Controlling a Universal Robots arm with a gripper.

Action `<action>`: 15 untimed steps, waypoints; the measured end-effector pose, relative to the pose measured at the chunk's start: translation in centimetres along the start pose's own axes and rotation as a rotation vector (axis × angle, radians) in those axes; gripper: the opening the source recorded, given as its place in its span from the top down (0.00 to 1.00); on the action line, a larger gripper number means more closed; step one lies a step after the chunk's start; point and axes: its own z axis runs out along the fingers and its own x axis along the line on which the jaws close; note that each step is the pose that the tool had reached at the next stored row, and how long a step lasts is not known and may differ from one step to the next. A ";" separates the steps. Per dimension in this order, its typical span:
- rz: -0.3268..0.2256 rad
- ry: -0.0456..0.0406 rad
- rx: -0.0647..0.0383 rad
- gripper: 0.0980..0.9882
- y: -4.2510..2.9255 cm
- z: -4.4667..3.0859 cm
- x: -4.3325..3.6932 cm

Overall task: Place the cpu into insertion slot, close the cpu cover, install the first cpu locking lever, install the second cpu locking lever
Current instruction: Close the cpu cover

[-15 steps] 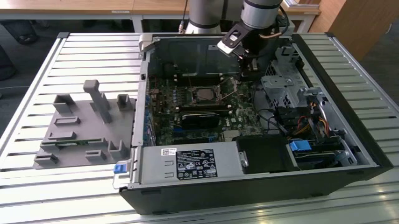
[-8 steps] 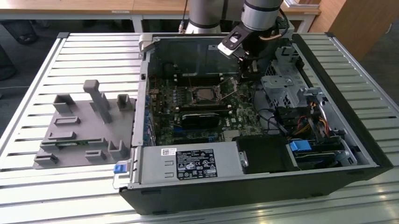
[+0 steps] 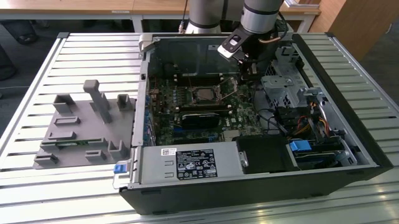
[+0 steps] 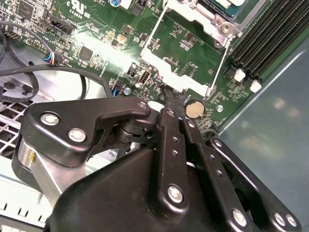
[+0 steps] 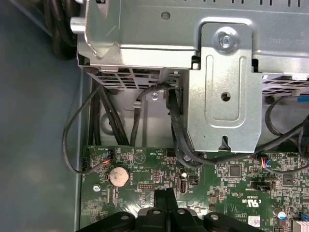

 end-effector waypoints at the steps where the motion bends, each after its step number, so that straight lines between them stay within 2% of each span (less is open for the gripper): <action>1: 0.000 -0.0002 0.000 0.99 0.00 0.03 0.00; 6: 0.000 -0.0005 0.001 0.99 -0.10 0.08 -0.20; 15: 0.000 -0.0001 0.001 0.99 -1.78 0.04 -0.19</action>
